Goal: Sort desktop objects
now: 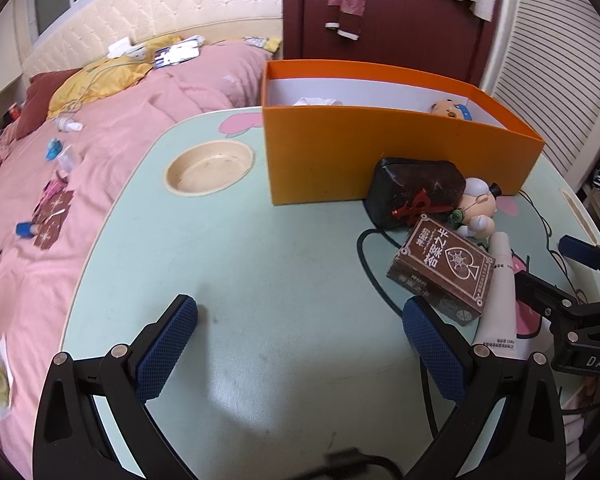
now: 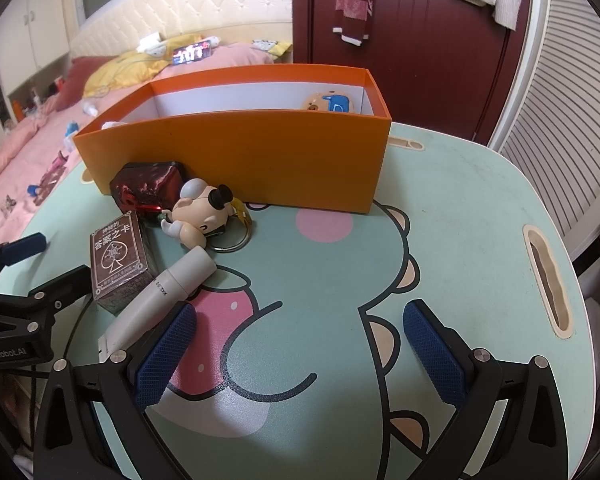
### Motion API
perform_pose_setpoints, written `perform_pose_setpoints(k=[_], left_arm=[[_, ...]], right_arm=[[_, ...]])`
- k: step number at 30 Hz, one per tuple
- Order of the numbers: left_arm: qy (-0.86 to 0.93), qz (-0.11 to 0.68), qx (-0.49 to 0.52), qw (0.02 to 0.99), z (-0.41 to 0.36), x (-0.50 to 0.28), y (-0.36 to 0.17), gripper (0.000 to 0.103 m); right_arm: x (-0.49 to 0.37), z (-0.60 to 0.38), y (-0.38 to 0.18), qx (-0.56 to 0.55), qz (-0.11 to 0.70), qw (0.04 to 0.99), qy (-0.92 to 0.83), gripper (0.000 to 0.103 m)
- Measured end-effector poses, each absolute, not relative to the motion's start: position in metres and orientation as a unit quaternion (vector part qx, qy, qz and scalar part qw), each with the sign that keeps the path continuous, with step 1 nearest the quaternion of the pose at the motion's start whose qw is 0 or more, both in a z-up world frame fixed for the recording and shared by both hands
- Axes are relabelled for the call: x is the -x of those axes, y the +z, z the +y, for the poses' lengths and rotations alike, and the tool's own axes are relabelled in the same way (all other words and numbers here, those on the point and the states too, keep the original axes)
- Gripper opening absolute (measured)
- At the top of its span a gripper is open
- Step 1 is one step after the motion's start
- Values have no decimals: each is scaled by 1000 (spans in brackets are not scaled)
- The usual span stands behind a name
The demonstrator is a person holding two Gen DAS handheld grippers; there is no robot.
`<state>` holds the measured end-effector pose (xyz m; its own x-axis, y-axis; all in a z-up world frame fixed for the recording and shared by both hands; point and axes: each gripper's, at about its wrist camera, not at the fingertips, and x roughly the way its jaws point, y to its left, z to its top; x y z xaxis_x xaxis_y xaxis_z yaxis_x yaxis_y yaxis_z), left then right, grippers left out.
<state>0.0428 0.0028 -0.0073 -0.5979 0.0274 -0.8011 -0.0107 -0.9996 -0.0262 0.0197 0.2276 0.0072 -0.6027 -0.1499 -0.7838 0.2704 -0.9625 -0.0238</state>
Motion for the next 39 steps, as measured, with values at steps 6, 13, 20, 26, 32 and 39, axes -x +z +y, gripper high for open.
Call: perform_pose_setpoints(k=[6,13,20,26,32,39], left_arm=[[888,-10,459,14,1,-45,-7,102],[889,-7,457,23,-2,-48,-8,102],[903,-38,427,25,-8,-58,3,102],[916,-58,396,27,-10,-67,26,102],[905,-77,416,47,-4,-51,33,79],[891,-60,442,82,23,-29,24,78]], right_arm=[[-15,228,7,-430,69,119,-892,103],[-13,230,8,-431,69,121,-892,103],[-10,227,9,-430,68,121,-892,103],[-8,227,9,-429,69,124,-892,103],[-8,227,9,-428,69,125,-892,103],[-8,226,8,-427,68,127,-893,103]])
